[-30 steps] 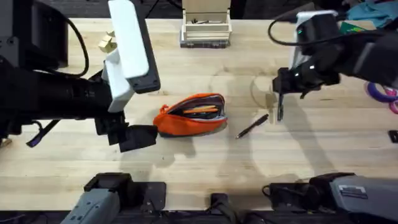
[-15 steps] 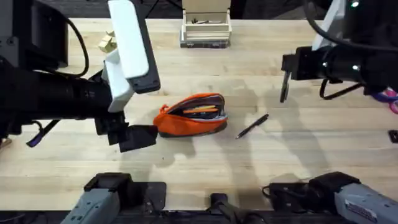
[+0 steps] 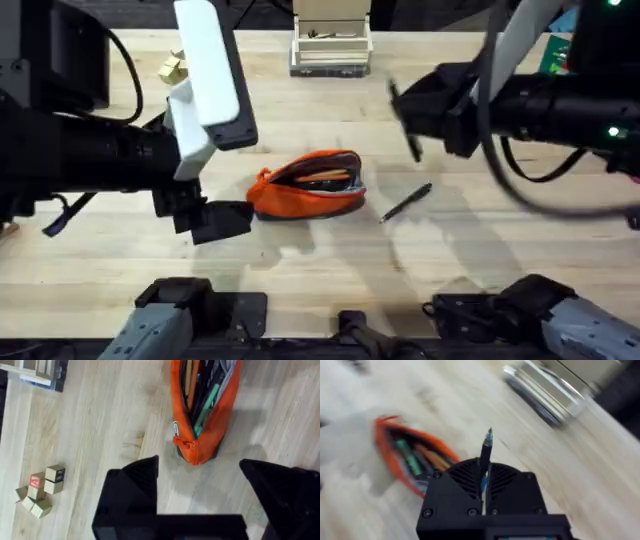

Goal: Unzip the bag, pick up the pens from the table one at a time and place them inside, then zip the bag closed.

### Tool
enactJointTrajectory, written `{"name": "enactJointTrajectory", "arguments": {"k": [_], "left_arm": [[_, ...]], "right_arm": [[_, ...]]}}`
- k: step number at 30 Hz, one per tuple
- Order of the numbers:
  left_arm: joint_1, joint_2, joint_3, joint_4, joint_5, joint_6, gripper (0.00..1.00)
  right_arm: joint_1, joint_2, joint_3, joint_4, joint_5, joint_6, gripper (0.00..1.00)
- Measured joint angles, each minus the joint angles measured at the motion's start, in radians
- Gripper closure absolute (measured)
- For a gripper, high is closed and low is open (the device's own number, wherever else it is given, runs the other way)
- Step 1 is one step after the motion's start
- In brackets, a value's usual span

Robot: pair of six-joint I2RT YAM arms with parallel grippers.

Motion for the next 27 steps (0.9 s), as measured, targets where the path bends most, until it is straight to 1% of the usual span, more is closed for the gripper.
{"name": "enactJointTrajectory", "arguments": {"k": [2, 4, 6, 9, 13, 18, 27], "left_arm": [[0.0, 0.0, 0.0, 0.0, 0.0, 0.0, 0.008], [0.0, 0.0, 0.0, 0.0, 0.0, 0.0, 0.008], [0.0, 0.0, 0.0, 0.0, 0.0, 0.0, 0.008], [0.0, 0.0, 0.0, 0.0, 0.0, 0.0, 0.008], [0.0, 0.0, 0.0, 0.0, 0.0, 0.0, 0.008], [0.0, 0.0, 0.0, 0.0, 0.0, 0.0, 0.007], [0.0, 0.0, 0.0, 0.0, 0.0, 0.0, 0.008]], "right_arm": [[0.021, 0.0, 0.0, 0.0, -0.089, -0.085, 0.967], [0.042, 0.0, 0.0, 0.0, -0.152, -0.16, 0.967], [0.069, 0.0, 0.0, 0.0, -0.195, -0.232, 0.967], [0.112, 0.001, 0.0, 0.0, -0.231, -0.327, 0.971], [0.178, 0.026, 0.0, -0.011, -0.253, -0.461, 0.972], [0.237, 0.099, 0.0, -0.026, -0.259, -0.607, 0.971], [0.245, 0.241, 0.0, -0.014, -0.259, -0.747, 0.97]]}}
